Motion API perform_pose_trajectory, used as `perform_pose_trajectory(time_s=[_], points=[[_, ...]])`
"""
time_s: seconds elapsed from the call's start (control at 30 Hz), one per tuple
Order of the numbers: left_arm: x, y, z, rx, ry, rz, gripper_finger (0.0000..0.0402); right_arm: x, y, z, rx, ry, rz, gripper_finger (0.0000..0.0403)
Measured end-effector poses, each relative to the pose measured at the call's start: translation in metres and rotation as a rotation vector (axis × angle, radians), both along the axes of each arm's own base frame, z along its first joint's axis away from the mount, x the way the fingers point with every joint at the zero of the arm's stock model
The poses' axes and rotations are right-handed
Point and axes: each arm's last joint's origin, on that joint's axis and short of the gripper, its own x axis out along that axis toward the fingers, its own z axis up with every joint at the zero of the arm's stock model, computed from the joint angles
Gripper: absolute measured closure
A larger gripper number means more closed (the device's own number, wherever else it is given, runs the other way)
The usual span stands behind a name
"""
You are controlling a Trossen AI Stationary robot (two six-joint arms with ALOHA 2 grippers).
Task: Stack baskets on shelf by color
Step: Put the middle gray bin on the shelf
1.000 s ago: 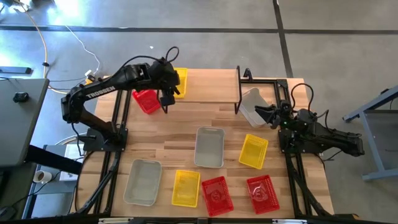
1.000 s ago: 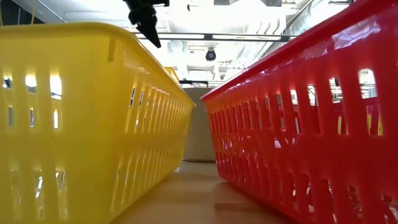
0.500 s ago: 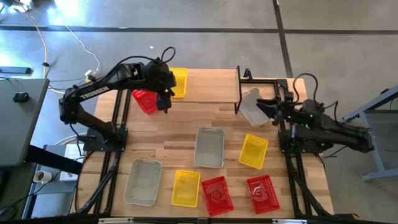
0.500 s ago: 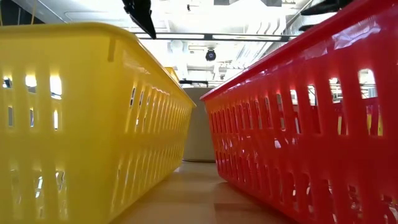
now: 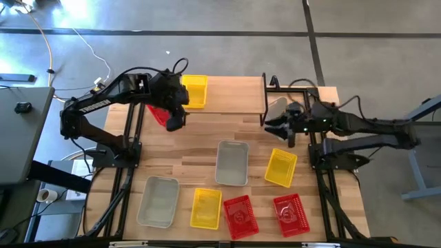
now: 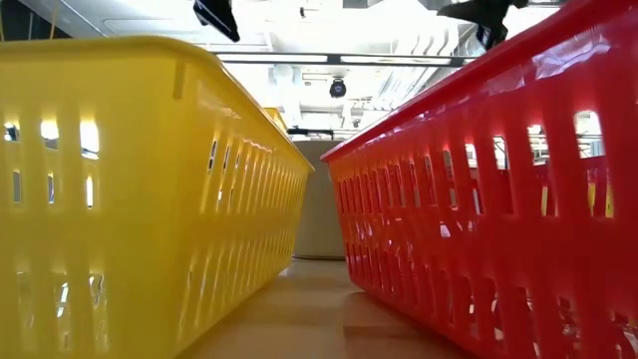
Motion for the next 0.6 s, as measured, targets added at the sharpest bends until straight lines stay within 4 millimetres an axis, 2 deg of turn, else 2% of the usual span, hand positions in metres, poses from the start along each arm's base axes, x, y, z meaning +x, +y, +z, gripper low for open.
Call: perform_pose_trajectory(time_s=[0.4,0.6], points=[[-0.002,-0.005,0.000,-0.031,0.011,0.034,0.0222,0.055,0.043,-0.014,0.003,0.182,0.149,0.0249],[-0.002,-0.005,0.000,-0.027,0.011,0.058,0.0222,0.084,0.064,-0.010,-0.017,0.222,0.215,0.0249]])
